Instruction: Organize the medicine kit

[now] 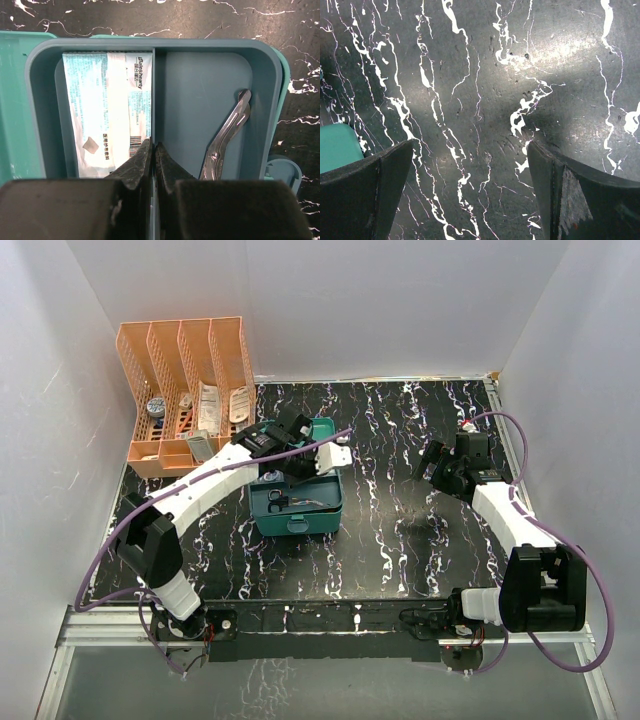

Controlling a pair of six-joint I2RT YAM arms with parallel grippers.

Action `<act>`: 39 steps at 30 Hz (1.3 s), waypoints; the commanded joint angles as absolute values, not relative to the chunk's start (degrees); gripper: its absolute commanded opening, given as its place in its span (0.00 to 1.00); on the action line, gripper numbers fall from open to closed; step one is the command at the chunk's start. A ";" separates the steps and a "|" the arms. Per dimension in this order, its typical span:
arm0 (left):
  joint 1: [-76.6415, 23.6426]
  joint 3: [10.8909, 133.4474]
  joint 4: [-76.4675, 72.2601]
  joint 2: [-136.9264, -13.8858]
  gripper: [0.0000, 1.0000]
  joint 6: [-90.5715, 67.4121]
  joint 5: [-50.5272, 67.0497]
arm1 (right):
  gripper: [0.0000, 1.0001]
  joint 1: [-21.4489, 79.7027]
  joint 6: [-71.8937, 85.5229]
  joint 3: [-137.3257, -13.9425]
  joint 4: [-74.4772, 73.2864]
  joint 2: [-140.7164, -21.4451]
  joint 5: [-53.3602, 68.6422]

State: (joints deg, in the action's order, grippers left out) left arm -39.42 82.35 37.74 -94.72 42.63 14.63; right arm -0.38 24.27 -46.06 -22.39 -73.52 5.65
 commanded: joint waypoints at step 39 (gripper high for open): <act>-31.36 87.45 32.63 -94.37 0.91 36.91 21.13 | 0.98 -0.28 23.59 -47.54 -21.37 -72.31 5.59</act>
State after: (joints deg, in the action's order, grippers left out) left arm -33.21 84.40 32.82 -96.01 37.91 20.88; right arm -0.38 23.92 -46.06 -23.83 -72.73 4.84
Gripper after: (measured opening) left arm 0.913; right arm 0.983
